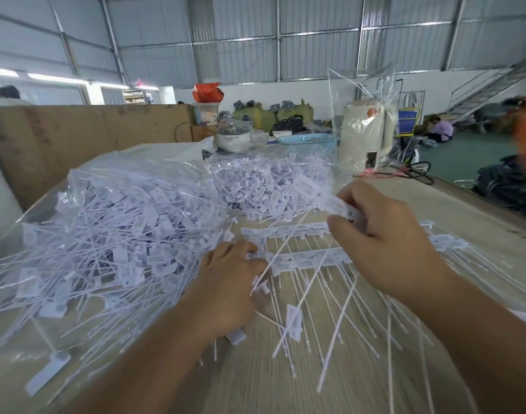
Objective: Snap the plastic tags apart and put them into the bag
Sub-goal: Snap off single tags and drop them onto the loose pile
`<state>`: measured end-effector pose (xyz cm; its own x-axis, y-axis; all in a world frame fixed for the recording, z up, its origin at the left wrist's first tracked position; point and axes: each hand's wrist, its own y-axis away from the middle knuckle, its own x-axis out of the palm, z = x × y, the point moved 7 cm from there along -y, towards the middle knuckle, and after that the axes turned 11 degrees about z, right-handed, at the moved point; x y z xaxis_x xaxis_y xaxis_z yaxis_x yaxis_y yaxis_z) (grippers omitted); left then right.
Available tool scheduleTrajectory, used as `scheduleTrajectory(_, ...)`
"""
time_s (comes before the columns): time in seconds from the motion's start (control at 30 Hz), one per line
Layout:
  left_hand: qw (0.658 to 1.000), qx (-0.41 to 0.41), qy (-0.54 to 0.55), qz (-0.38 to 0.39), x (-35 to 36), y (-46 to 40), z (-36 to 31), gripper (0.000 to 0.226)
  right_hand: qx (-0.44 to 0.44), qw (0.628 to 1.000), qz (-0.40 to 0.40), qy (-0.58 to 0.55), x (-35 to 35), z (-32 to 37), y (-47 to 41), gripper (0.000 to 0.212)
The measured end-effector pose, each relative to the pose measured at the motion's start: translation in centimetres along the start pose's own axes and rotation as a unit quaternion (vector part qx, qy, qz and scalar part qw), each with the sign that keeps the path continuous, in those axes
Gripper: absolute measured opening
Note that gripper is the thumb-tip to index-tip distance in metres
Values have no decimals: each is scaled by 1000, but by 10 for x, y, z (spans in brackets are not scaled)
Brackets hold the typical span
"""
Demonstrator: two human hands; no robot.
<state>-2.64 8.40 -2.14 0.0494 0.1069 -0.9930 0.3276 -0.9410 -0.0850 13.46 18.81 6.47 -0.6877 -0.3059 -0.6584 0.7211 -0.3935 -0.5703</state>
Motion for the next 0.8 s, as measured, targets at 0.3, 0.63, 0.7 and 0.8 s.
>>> scheduleTrajectory(0.3, 995, 8, 100, 6, -17, 9, 11, 61, 23, 995, 93, 14, -6, -21, -7, 39)
scheduleTrajectory(0.63, 674, 290, 675, 84, -50, 19, -12, 103, 8, 984, 179, -14, 16, -8, -2, 37)
scheduleTrajectory(0.7, 498, 248, 815, 163, -47, 22, -8, 119, -6, 979, 201, -14, 27, 1, -2, 32)
scheduleTrajectory(0.8, 365, 259, 864, 230, -43, 18, -12, 118, -28, 975, 222, 9, 37, 7, 2, 30)
